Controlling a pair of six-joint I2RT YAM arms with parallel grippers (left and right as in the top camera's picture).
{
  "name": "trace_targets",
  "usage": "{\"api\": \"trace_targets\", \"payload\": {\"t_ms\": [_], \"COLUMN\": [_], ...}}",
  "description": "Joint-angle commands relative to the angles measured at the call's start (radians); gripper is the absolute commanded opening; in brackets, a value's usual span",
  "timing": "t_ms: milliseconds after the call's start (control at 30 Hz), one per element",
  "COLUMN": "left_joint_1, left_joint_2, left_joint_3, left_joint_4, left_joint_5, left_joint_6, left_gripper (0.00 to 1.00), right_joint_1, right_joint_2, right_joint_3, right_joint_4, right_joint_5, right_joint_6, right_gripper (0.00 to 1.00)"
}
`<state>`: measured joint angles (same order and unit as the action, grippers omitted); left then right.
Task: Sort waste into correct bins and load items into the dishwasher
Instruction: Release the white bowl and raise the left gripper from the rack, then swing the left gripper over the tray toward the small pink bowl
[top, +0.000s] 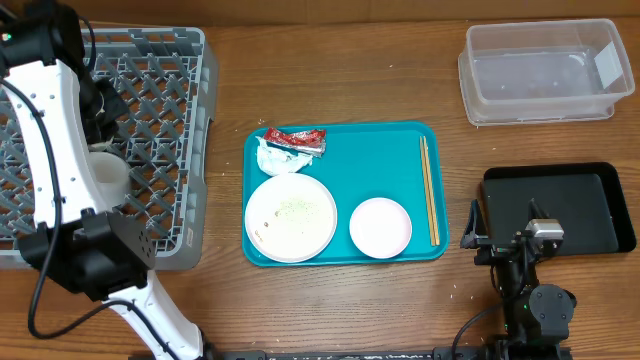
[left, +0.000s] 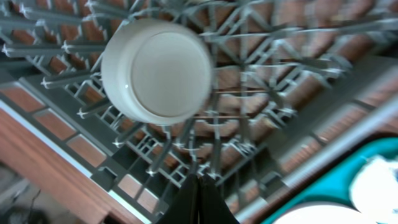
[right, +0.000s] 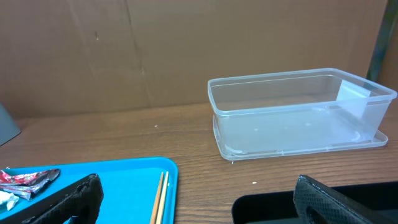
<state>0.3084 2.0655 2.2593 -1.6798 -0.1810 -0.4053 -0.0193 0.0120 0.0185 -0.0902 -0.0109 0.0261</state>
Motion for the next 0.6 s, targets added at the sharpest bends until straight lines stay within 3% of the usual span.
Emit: {"api": "trace_targets", "payload": {"t_ms": [0,300,567], "left_joint_1": [0.031,0.079,0.161], "left_joint_2": [0.044,0.129,0.208], "left_joint_3": [-0.022,-0.08,-0.08], "left_joint_4": [0.015,0.108,0.1], "left_joint_5": [-0.045,-0.008,0.044], "left_joint_6": [-0.036,-0.01,-0.01], "left_gripper": [0.04,0.04,0.04], "right_joint_1": [-0.005,-0.004,-0.004], "right_joint_2": [-0.009,-0.009,-0.009], "right_joint_3": [-0.01,-0.01,-0.01], "right_joint_4": [0.005,0.005,0.005], "right_joint_5": [0.009,0.009,0.009], "right_joint_6": [-0.001,-0.001,-0.001], "right_gripper": [1.0,1.0,1.0]}}
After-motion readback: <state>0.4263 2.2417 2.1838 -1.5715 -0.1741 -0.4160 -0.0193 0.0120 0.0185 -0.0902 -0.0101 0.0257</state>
